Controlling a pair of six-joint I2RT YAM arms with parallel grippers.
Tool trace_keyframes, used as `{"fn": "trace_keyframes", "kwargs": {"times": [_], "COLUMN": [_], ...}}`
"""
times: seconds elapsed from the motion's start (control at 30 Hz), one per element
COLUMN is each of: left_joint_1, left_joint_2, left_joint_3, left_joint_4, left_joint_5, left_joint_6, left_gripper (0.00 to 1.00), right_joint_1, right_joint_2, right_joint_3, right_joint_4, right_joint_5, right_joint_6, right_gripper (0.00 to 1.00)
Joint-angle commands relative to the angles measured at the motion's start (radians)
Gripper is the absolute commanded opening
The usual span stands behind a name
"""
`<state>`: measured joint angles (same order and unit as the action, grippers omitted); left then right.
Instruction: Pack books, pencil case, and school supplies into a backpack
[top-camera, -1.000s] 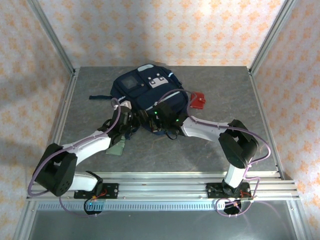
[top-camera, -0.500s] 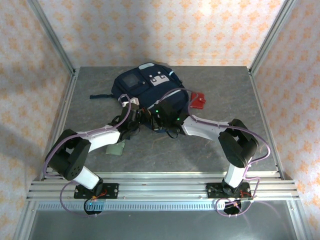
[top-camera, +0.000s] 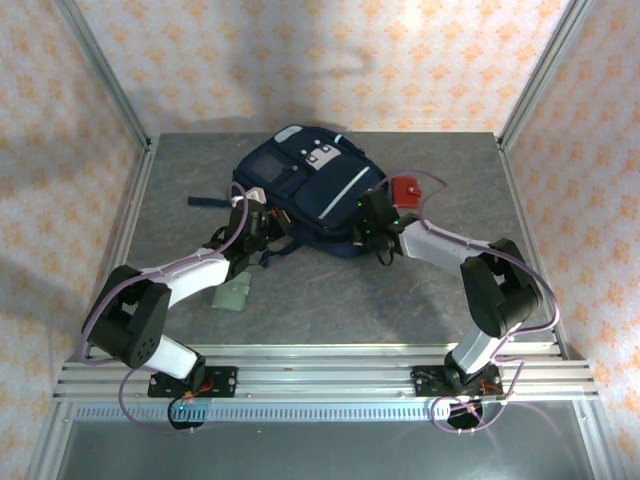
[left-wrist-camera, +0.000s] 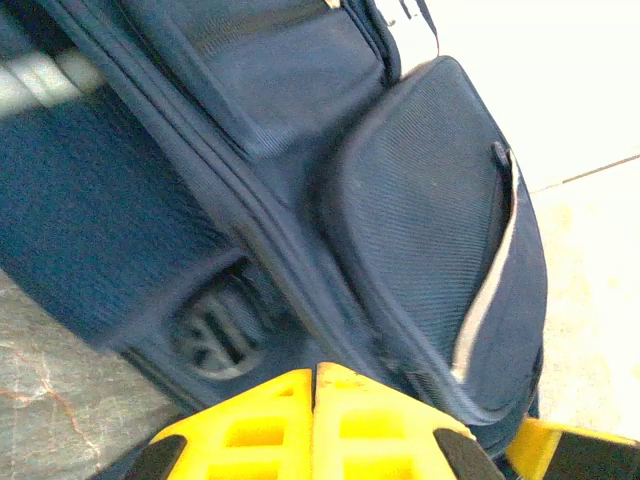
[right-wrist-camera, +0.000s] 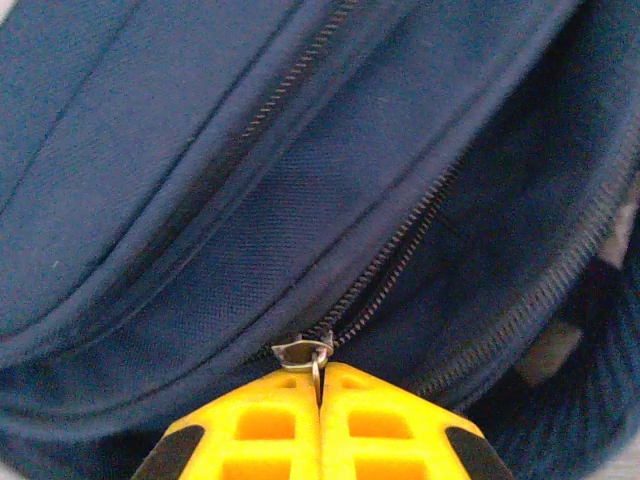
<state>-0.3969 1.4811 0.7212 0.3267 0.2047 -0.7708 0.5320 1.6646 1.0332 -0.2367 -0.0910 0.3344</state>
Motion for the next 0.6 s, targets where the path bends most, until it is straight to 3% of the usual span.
{"fn": "trace_keyframes", "kwargs": {"times": [0.0, 0.13, 0.3, 0.57], "left_joint_1": [-0.002, -0.002, -0.014, -0.112], "left_joint_2": [-0.009, 0.008, 0.039, -0.081], "left_joint_3": [0.045, 0.067, 0.047, -0.067], "left_joint_4": [0.006, 0.004, 0.014, -0.054], "left_joint_5": [0.017, 0.016, -0.035, -0.161], "left_joint_6": [0.057, 0.07, 0.034, -0.066], "left_gripper": [0.0, 0.0, 0.36, 0.69], "right_joint_1": [0.012, 0.048, 0.136, 0.248], "right_joint_2": [-0.054, -0.089, -0.099, -0.034], "right_joint_3": [-0.023, -0.045, -0.058, -0.032], "right_joint_4": [-0.028, -0.009, 0.044, 0.147], "right_joint_5": [0.049, -0.011, -0.099, -0.165], "right_joint_6": [-0.01, -0.003, 0.041, 0.111], "right_gripper": [0.0, 0.0, 0.0, 0.0]}}
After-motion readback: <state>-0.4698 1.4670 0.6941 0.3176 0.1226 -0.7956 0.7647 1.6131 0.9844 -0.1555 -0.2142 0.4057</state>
